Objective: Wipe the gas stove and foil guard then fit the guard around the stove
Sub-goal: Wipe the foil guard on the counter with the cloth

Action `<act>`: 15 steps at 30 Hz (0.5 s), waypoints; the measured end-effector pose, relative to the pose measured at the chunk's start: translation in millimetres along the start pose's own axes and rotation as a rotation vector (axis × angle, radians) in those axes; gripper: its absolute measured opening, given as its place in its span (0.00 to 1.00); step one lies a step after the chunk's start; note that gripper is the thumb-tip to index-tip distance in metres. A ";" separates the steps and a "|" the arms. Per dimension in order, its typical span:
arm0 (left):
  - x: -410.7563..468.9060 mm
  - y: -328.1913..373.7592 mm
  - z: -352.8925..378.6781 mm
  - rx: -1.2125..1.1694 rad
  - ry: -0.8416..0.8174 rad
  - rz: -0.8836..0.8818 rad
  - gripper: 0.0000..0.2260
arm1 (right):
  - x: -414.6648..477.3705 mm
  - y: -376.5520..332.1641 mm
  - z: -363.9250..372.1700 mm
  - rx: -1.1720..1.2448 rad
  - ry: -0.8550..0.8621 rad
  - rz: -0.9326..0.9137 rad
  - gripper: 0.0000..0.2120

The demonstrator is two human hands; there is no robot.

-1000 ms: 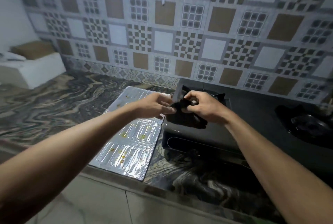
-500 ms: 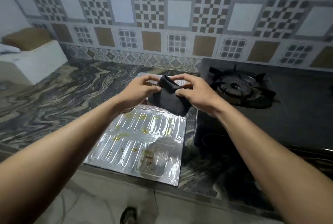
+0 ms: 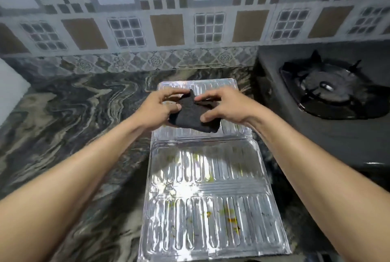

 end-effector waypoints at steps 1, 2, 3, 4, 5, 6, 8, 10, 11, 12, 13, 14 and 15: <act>4.0 -5.9 -2.8 -0.030 -0.008 -0.033 0.20 | 7.2 -1.2 1.9 -0.025 0.021 0.023 0.23; 8.1 -12.7 -4.7 -0.057 -0.007 -0.060 0.20 | 16.5 -1.4 3.2 -0.035 0.054 0.050 0.23; 11.6 -19.3 -4.7 -0.068 0.010 -0.082 0.19 | 26.1 -1.3 3.5 -0.026 0.088 0.075 0.23; 15.5 -27.7 -4.4 -0.070 0.045 -0.098 0.18 | 37.4 -0.1 3.7 -0.004 0.124 0.102 0.23; 19.6 -37.7 -3.6 -0.065 0.095 -0.109 0.17 | 49.4 1.0 3.6 0.027 0.159 0.124 0.23; 23.2 -47.5 -1.8 -0.058 0.152 -0.127 0.17 | 62.0 2.4 2.7 0.056 0.198 0.145 0.23; 27.3 -64.0 5.9 -0.054 0.251 -0.174 0.16 | 85.2 3.4 1.8 0.069 0.253 0.159 0.24; 30.4 -77.4 19.2 -0.104 0.322 -0.240 0.17 | 107.7 4.1 3.6 0.023 0.234 0.159 0.24; 32.2 -82.8 26.2 -0.156 0.349 -0.279 0.18 | 120.0 4.7 4.9 -0.009 0.198 0.159 0.24; 34.3 -88.8 32.4 -0.199 0.369 -0.320 0.18 | 132.3 5.0 6.5 -0.054 0.155 0.156 0.24; 36.9 -93.4 36.4 -0.221 0.378 -0.363 0.19 | 145.1 4.8 8.4 -0.114 0.114 0.148 0.25; 40.2 -97.7 38.5 -0.218 0.374 -0.406 0.18 | 157.7 3.4 10.7 -0.191 0.074 0.136 0.25; 43.8 -100.6 38.1 -0.194 0.354 -0.449 0.17 | 170.2 2.0 13.3 -0.271 0.039 0.120 0.26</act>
Point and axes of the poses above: each hand's wrist, its own x-axis towards the middle knuckle, its own z-axis out of the palm, y = z × x, the point moved 1 cm from there along x, towards the middle knuckle, and after that the axes turned 9 degrees about z, right-handed, at the moved point
